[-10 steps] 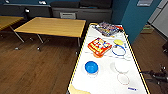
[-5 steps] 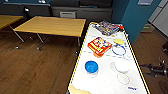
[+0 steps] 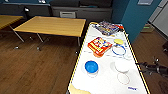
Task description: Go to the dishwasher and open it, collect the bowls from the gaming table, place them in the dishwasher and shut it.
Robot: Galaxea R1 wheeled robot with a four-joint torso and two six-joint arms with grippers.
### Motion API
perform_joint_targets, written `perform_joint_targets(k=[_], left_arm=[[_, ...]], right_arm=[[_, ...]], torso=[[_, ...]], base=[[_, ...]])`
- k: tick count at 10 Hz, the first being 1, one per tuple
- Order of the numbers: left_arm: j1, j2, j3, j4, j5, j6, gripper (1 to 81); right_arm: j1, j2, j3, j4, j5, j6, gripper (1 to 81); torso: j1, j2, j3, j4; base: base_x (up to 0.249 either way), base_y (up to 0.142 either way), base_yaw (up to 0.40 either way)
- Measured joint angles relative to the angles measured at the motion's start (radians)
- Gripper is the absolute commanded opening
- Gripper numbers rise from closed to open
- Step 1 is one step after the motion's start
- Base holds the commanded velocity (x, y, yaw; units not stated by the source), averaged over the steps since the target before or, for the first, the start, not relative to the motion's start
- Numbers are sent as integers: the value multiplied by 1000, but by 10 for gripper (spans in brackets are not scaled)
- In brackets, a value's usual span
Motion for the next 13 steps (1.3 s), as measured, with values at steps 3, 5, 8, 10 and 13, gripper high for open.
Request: perform_joint_targets(k=[3, 5, 8, 10, 13], left_arm=[[0, 3, -11, -1, 0, 0, 811], [0, 3, -17, -1, -1, 0, 811], [0, 3, -18, -1, 0, 0, 811], [0, 3, -19, -1, 0, 0, 811], [-1, 2, -19, -13, 0, -1, 811]], right_arm=[[-29, 110, -95, 1, 5, 6, 811], [-43, 162, -148, 2, 8, 7, 811], [-62, 221, -201, 17, 24, 7, 811], [-75, 267, -213, 26, 53, 14, 811], [-90, 314, -242, 31, 77, 26, 811]], torso=[[0, 0, 0, 0], [0, 0, 0, 0], [0, 0, 0, 0], [0, 0, 0, 0], [0, 0, 0, 0]], base=[[0, 0, 0], [0, 0, 0], [0, 0, 0], [0, 0, 0], [0, 0, 0]])
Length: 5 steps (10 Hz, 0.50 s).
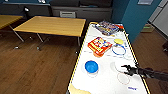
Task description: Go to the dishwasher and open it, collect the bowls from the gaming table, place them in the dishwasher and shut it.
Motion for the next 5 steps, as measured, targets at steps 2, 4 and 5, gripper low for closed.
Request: perform_joint_targets(k=[2, 4, 5], left_arm=[[0, 0, 0, -1, 0, 0, 811], [0, 0, -1, -3, 4, 0, 811], [-1, 0, -1, -3, 1, 0, 811]], right_arm=[[-2, 27, -15, 1, 13, 18, 811], [-42, 31, -23, 14, 36, 36, 10], [-59, 34, -24, 17, 67, 29, 10]], torso=[[0, 0, 0, 0], [0, 0, 0, 0], [0, 0, 0, 0]], base=[[0, 0, 0], [0, 0, 0], [0, 0, 0]])
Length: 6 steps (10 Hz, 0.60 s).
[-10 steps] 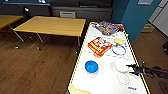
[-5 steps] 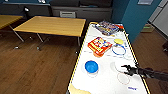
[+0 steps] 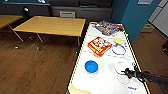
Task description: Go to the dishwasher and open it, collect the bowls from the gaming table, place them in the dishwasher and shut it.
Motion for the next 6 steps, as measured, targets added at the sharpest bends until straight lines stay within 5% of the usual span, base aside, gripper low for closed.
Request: perform_joint_targets(k=[3, 6], left_arm=[[-1, 1, 0, 0, -2, 0, 811], [-1, -3, 1, 0, -10, 0, 811]], right_arm=[[10, -57, 71, 0, -19, 5, 10], [88, -242, 211, -7, -36, 8, 10]], torso=[[0, 0, 0, 0], [0, 0, 0, 0]], base=[[0, 0, 0], [0, 0, 0]])
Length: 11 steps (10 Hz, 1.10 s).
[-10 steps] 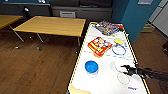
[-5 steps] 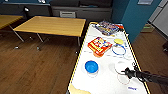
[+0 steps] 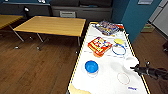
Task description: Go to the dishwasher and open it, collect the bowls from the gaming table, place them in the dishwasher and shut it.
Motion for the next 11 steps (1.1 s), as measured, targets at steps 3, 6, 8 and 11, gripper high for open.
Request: perform_joint_targets(k=[3, 6, 8, 11], left_arm=[[-1, -7, 0, 0, -10, 0, 811], [-1, -7, 0, 0, -11, 0, 811], [-3, -7, 0, 0, -12, 0, 811], [-3, -30, 37, 0, -13, 0, 811]], right_arm=[[2, -225, 191, -60, -70, -2, 10], [-108, -400, 419, -109, -91, -34, 10], [-186, -458, 569, -127, -93, -78, 10], [-344, -570, 669, -143, -49, -155, 10]], torso=[[0, 0, 0, 0], [0, 0, 0, 0], [0, 0, 0, 0], [0, 0, 0, 0]], base=[[0, 0, 0], [0, 0, 0], [0, 0, 0], [0, 0, 0]])
